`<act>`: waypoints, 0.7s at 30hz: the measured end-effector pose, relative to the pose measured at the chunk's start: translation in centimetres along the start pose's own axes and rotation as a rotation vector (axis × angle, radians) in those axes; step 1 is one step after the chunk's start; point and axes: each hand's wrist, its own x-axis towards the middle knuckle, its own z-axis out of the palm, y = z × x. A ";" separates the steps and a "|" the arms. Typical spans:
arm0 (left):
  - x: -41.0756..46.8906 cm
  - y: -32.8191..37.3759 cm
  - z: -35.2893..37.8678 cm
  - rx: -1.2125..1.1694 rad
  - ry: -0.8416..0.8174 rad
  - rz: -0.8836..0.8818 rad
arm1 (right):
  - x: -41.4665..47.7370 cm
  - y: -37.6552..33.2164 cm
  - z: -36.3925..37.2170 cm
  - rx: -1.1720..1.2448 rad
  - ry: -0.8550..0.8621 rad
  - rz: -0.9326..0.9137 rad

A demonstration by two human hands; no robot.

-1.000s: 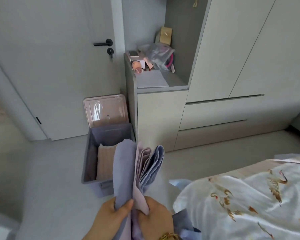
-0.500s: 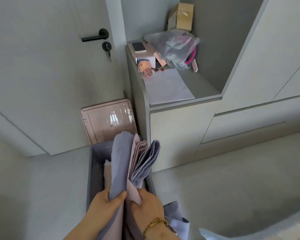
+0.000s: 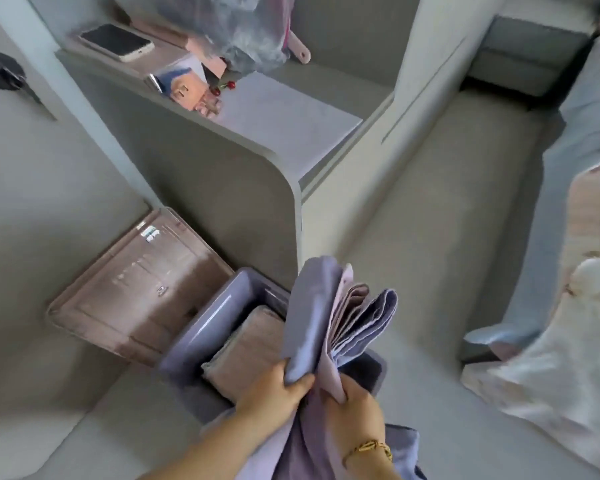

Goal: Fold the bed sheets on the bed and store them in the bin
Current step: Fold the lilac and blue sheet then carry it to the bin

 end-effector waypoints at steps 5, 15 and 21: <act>-1.2 -3.2 -1.2 0.068 -0.084 0.044 | -2.8 2.1 4.1 0.202 0.162 0.164; 0.4 -10.1 -4.6 -0.117 0.024 -0.002 | -4.3 8.4 9.5 0.531 0.391 0.308; 6.6 -13.5 -8.4 -0.069 0.131 0.018 | -1.5 10.6 12.2 0.657 0.538 0.314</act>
